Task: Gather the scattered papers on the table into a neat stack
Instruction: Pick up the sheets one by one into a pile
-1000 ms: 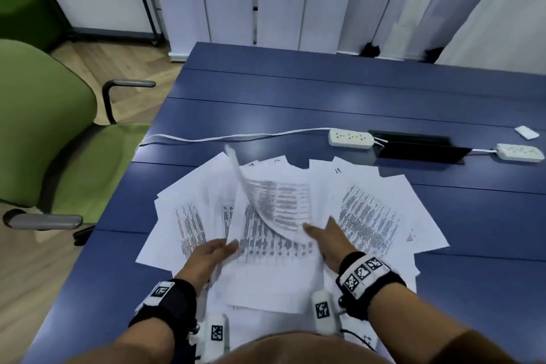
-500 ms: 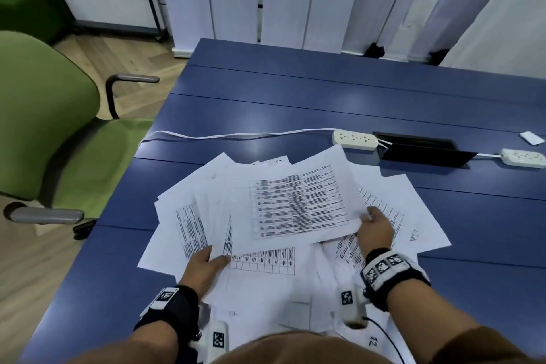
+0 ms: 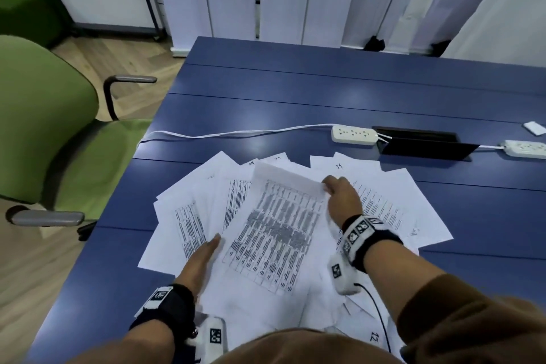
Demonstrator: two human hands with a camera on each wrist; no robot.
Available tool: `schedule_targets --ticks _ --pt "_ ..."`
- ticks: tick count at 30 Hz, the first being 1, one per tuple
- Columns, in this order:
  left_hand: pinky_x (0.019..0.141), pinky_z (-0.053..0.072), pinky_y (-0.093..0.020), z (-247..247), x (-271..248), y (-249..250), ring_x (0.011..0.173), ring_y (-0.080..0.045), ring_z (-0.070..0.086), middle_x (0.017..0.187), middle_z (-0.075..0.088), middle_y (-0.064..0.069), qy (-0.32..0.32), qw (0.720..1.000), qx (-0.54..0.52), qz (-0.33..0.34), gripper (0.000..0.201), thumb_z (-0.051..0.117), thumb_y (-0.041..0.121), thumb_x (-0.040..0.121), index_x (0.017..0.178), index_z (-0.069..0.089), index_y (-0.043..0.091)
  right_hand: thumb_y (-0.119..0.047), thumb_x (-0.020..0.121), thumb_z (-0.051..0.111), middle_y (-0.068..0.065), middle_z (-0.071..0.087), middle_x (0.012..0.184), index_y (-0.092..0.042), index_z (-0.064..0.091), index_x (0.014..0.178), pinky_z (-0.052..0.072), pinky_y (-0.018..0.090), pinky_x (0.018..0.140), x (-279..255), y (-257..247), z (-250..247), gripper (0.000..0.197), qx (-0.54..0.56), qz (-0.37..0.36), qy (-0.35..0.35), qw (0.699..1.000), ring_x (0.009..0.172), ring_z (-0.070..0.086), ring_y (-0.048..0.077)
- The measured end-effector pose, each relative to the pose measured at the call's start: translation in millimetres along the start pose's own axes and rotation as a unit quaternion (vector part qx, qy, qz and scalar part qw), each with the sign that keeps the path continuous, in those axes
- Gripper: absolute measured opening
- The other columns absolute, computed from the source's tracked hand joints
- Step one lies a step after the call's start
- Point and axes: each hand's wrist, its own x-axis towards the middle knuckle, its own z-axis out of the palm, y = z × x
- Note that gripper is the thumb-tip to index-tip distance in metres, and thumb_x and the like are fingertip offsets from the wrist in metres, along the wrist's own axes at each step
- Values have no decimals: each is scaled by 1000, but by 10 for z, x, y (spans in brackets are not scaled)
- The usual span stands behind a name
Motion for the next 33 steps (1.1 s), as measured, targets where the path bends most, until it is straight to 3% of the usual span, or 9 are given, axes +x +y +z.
schedule_targets --ticks 3,5,9,13,18,22,26,29,33 --pt "109 29 -31 -68 74 -113 129 -20 46 135 50 0 37 998 35 24 59 68 32 89 136 44 6 -19 93 59 10 49 118 -19 37 138 44 32 87 -203 -166 277 49 172 84 25 981 99 54 25" --pt "100 33 -28 -52 58 -120 121 -21 50 117 59 -1 30 998 42 24 29 59 12 95 122 46 13 -25 88 68 15 47 135 -12 26 143 43 39 101 -355 -133 420 71 215 162 -15 963 118 52 32" --pt "104 35 -33 -89 74 -121 118 -20 52 138 51 -6 5 998 36 41 52 68 3 83 126 43 20 -10 91 56 15 61 119 -6 52 123 52 39 89 -488 6 497 32 77 147 -122 979 102 61 32" --pt "114 27 -36 -120 116 -85 135 -10 33 147 31 10 29 997 19 67 96 79 18 78 151 17 26 -1 91 50 10 63 124 -12 56 130 45 32 91 -449 74 416 41 75 87 -166 979 110 59 28" --pt "97 45 -34 -163 140 -156 106 -18 60 125 60 -6 30 993 103 53 67 73 -3 81 137 38 9 -31 89 65 12 49 130 -19 49 134 41 45 103 -438 105 399 50 69 177 -53 980 123 47 31" --pt "106 41 -45 -211 157 -172 118 -28 59 126 64 -8 28 994 98 33 57 68 -7 83 133 48 13 -42 92 56 21 46 138 0 42 133 43 47 103 -399 228 238 60 6 351 0 936 125 47 40" --pt "90 50 -40 -234 160 -146 107 -27 64 125 64 -13 18 999 44 26 55 60 -14 85 131 48 14 -28 91 63 21 46 137 3 32 139 46 42 99 -440 199 234 65 189 333 -65 921 121 50 37" --pt "72 58 -37 -318 96 -64 91 -24 70 109 72 -8 24 999 -23 28 51 54 -14 88 123 52 23 -17 91 65 23 54 128 8 45 132 47 34 86 -502 167 190 52 188 314 -108 924 107 56 35" --pt "93 49 -54 -761 123 11 104 -38 64 125 63 -22 56 998 -27 32 58 54 -17 85 134 46 13 -15 92 61 18 65 104 5 61 109 50 34 81 -547 301 182 26 127 283 -42 950 96 62 33"
